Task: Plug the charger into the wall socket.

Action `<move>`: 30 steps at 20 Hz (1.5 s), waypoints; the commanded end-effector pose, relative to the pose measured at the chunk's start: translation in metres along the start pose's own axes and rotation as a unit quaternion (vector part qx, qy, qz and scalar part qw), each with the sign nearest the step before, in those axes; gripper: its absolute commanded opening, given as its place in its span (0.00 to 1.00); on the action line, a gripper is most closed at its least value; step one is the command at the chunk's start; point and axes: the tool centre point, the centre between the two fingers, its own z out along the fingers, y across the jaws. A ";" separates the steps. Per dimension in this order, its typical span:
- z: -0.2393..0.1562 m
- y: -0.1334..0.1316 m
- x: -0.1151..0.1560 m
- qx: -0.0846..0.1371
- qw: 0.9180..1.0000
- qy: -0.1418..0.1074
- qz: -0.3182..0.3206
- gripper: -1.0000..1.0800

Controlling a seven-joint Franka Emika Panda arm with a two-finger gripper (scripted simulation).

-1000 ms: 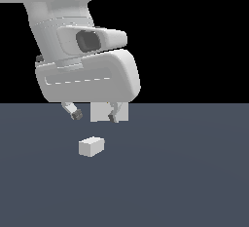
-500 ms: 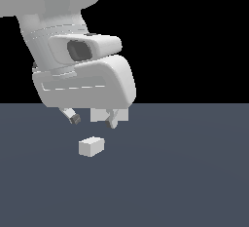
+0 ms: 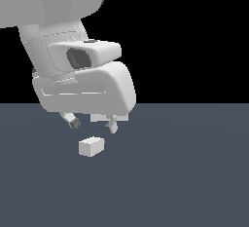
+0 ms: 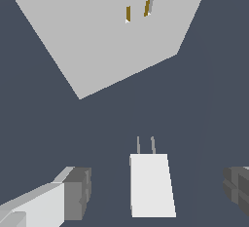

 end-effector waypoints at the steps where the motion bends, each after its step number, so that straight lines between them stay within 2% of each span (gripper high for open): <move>1: 0.007 0.001 -0.004 0.000 1.000 -0.001 0.000 0.96; 13: 0.037 0.001 -0.021 0.000 1.000 -0.001 0.001 0.96; 14: 0.037 0.001 -0.021 0.000 1.000 -0.001 0.001 0.00; 25: 0.036 0.004 -0.020 -0.002 1.000 -0.001 0.002 0.00; 30: 0.032 0.005 -0.017 0.005 1.000 -0.001 -0.011 0.00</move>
